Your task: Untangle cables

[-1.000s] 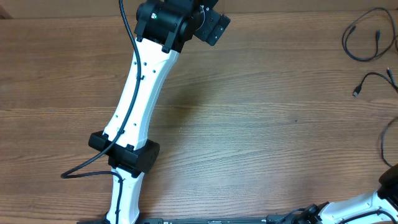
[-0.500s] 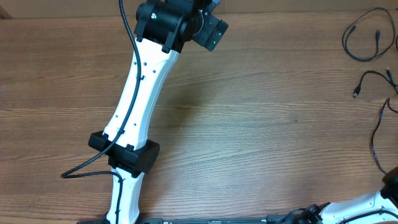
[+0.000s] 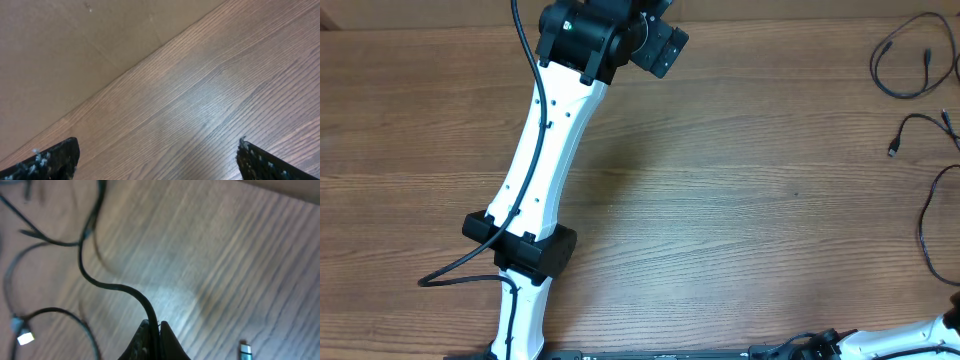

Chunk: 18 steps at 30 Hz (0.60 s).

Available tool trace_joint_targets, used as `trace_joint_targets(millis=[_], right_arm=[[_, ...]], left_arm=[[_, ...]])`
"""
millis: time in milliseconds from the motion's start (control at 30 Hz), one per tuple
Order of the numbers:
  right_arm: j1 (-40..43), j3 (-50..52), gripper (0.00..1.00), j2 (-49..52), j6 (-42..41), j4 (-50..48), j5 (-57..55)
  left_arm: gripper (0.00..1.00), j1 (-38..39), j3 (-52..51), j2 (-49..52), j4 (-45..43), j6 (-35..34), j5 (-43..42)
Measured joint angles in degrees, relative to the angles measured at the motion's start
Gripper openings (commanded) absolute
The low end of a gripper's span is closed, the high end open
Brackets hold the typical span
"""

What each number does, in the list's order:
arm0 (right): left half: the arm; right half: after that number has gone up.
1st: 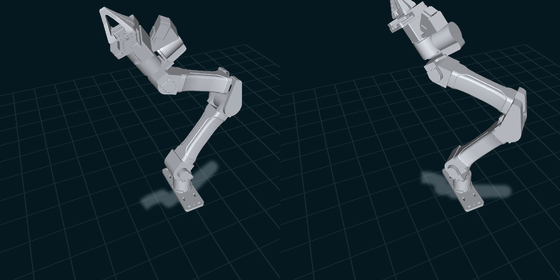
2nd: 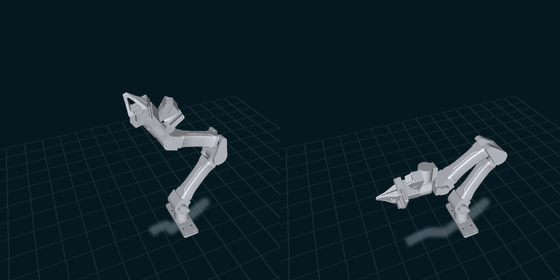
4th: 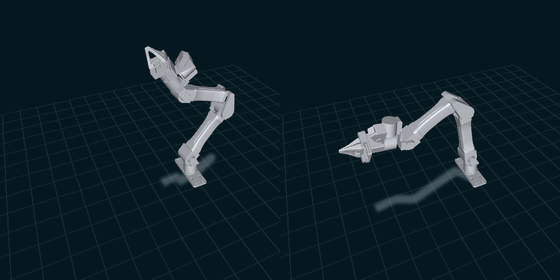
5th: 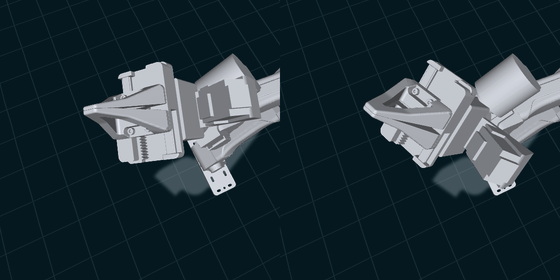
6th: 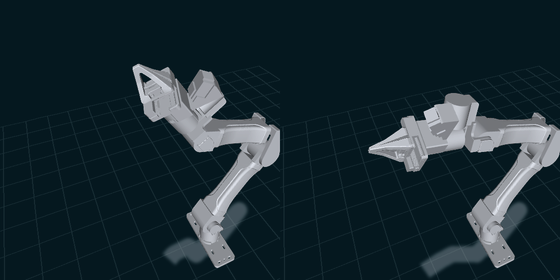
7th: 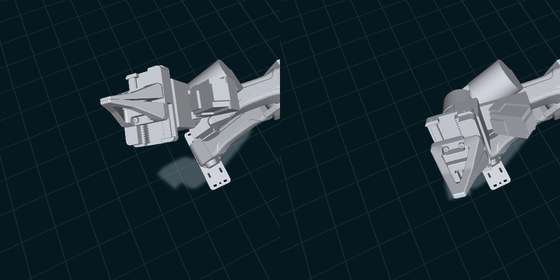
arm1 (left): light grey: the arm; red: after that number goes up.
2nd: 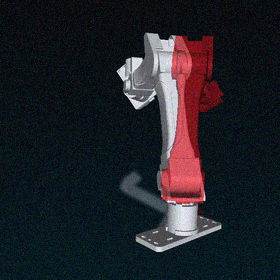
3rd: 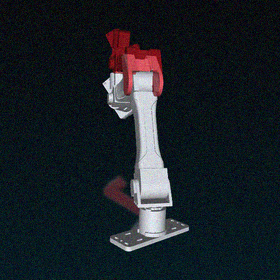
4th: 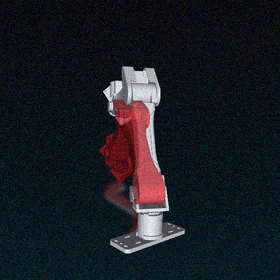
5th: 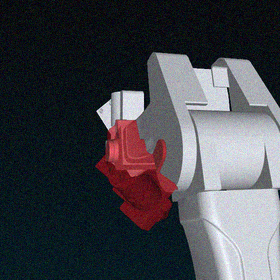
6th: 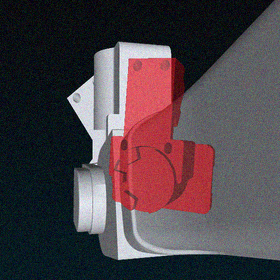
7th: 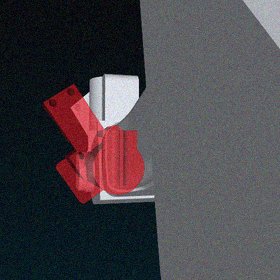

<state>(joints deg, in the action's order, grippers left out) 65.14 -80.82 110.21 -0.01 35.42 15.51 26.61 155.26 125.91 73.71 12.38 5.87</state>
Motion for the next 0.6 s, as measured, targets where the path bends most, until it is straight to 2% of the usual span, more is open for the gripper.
trace_joint_targets(millis=[167,200,233,267,600], right_arm=[[-0.04,0.79,0.04,0.02,-1.95,-2.64,-5.22],[0.2,0.79,0.09,0.02,-2.4,-3.08,-5.86],[0.55,0.79,0.63,0.02,-2.93,-3.1,-6.38],[0.96,0.79,1.0,0.02,-3.45,-2.95,-6.86],[1.77,0.76,1.0,-0.63,-4.74,-2.49,-0.92]], left_arm=[[1.0,0.0,0.0,0.0,0.0,0.04,0.0],[1.0,0.0,0.0,0.0,0.02,0.04,0.0],[1.0,0.0,0.0,0.0,0.02,0.04,-0.02],[1.0,0.0,0.0,0.0,0.02,0.04,0.0],[1.0,0.0,0.0,-0.02,-1.57,0.2,-0.02]])
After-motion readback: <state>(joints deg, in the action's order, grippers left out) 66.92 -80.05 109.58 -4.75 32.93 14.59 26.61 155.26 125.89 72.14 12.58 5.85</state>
